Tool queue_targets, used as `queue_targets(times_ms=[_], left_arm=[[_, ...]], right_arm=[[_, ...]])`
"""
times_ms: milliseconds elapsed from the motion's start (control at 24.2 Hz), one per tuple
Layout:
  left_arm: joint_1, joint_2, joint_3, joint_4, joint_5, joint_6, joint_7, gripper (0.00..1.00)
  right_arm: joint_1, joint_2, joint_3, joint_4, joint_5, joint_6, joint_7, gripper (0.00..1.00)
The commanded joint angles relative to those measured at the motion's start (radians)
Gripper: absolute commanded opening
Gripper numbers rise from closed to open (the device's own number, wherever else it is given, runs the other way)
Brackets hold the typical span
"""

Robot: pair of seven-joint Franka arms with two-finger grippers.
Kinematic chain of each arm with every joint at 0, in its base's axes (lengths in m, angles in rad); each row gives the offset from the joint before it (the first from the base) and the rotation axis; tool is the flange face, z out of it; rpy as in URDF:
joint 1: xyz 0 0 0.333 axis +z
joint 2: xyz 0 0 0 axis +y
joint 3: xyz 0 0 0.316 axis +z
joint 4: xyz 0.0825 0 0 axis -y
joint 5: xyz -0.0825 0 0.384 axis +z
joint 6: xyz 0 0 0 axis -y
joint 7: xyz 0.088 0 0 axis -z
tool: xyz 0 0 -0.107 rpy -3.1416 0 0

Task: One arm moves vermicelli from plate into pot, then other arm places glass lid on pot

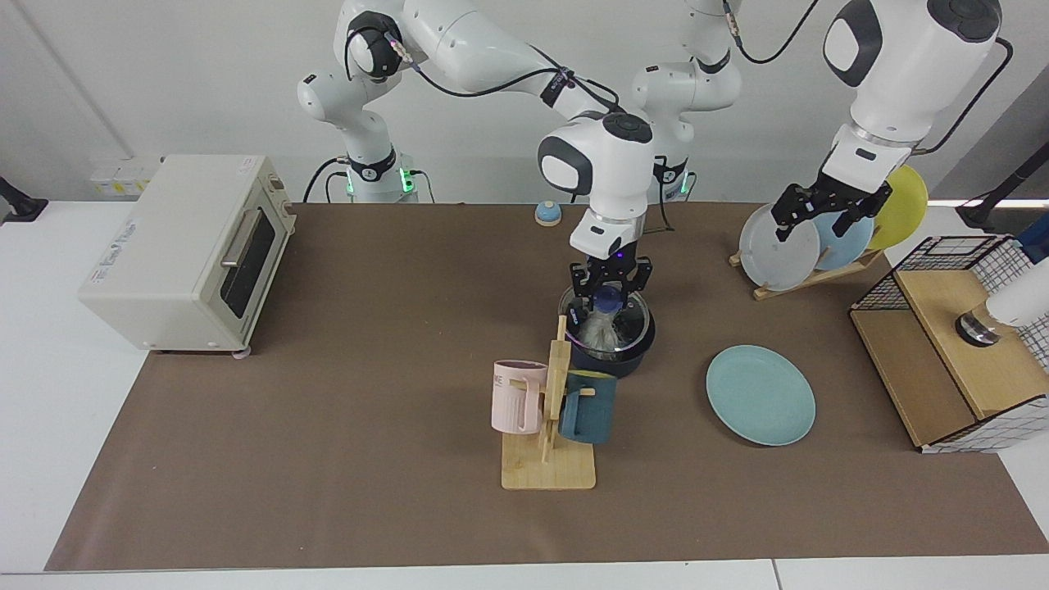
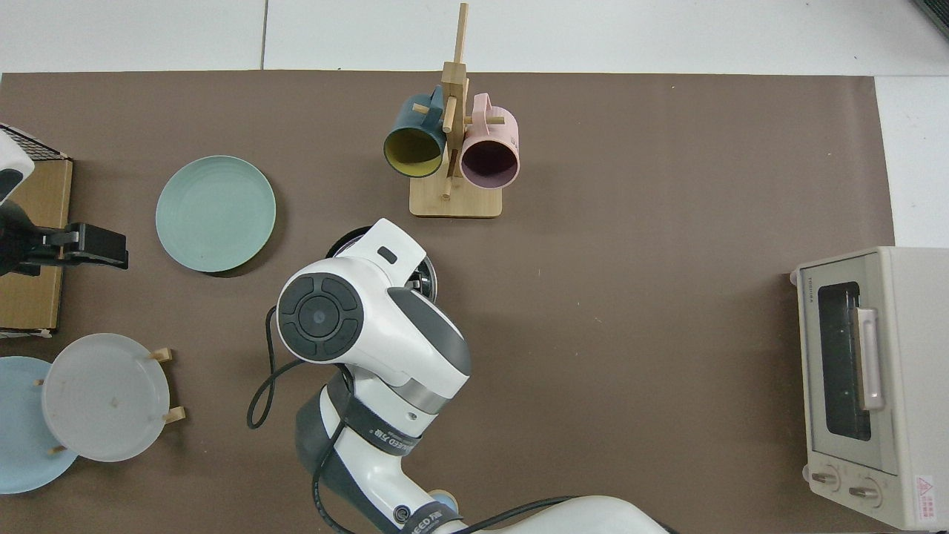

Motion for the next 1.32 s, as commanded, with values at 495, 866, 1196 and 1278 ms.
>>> queue_targets(times_ms=[495, 866, 1196, 1278], left_arm=[[-0.003, -0.005, 0.005, 0.004, 0.003, -0.006, 0.003, 1.00], [-0.003, -0.005, 0.005, 0.004, 0.003, -0.006, 0.003, 1.00], [-0.002, -0.005, 0.005, 0.004, 0.003, -0.009, 0.003, 1.00], [-0.003, -0.005, 0.005, 0.004, 0.003, -0.009, 0.003, 1.00]], right_arm=[[-0.004, 0.122, 0.002, 0.151, 0.027, -0.057, -0.061, 0.00], [-0.007, 0.122, 0.000, 0.151, 0.024, -0.041, -0.072, 0.00], [-0.009, 0.127, -0.001, 0.153, 0.024, -0.032, -0.081, 0.00], [-0.009, 0.128, -0.001, 0.160, 0.022, -0.026, -0.081, 0.00]])
